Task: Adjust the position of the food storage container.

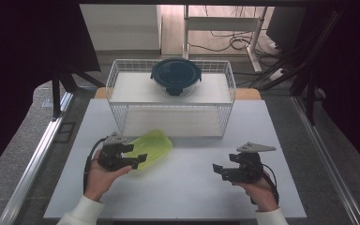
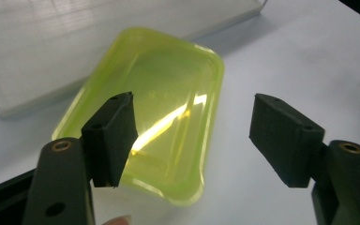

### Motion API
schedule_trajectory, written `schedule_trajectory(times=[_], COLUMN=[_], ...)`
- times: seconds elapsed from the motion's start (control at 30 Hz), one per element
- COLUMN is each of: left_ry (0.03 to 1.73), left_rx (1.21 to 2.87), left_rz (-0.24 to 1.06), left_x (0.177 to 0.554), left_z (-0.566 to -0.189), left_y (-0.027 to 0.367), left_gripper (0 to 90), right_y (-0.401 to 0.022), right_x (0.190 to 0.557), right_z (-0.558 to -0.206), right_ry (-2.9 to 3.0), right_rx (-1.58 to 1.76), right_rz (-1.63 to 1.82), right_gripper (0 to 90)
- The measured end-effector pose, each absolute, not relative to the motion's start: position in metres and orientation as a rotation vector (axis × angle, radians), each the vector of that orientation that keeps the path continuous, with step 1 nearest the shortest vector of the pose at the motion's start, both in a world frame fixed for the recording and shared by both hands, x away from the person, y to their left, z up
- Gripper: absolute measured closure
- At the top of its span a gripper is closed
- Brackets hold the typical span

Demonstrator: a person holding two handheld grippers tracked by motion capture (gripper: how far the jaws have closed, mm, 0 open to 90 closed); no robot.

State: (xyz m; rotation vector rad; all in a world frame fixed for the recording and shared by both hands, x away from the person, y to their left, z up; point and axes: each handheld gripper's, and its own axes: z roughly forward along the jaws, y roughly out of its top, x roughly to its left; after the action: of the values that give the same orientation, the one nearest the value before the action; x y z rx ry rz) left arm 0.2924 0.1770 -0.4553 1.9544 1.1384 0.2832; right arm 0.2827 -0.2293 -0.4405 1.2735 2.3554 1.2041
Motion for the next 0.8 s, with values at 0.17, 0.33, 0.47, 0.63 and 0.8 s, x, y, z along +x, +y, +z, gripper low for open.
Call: schedule_trajectory(times=[0.17, 0.33, 0.47, 0.63, 0.8], left_ry=[1.147, 1.15, 1.169, 1.172, 1.165], left_rx=[1.984, 2.038, 2.094, 2.164, 2.246], left_rz=[0.31, 0.332, 0.339, 0.351, 0.376], left_x=[0.322, 0.349, 0.368, 0.379, 0.387], left_z=[-0.452, -0.457, -0.463, -0.467, -0.474], left_y=[0.182, 0.184, 0.184, 0.183, 0.176], left_gripper=[41.3, 58.4, 70.1, 86.5, 89.6], right_y=[-0.232, -0.234, -0.235, -0.236, -0.236], right_x=[0.283, 0.284, 0.286, 0.287, 0.288], right_z=[-0.441, -0.443, -0.446, -0.449, -0.451], right_ry=[2.352, 2.347, 2.351, 2.355, 2.359], right_rx=[1.281, 1.293, 1.31, 1.324, 1.327], right_rz=[1.201, 1.2, 1.191, 1.187, 1.19], right_gripper=[19.3, 19.3, 19.3, 19.4, 19.4])
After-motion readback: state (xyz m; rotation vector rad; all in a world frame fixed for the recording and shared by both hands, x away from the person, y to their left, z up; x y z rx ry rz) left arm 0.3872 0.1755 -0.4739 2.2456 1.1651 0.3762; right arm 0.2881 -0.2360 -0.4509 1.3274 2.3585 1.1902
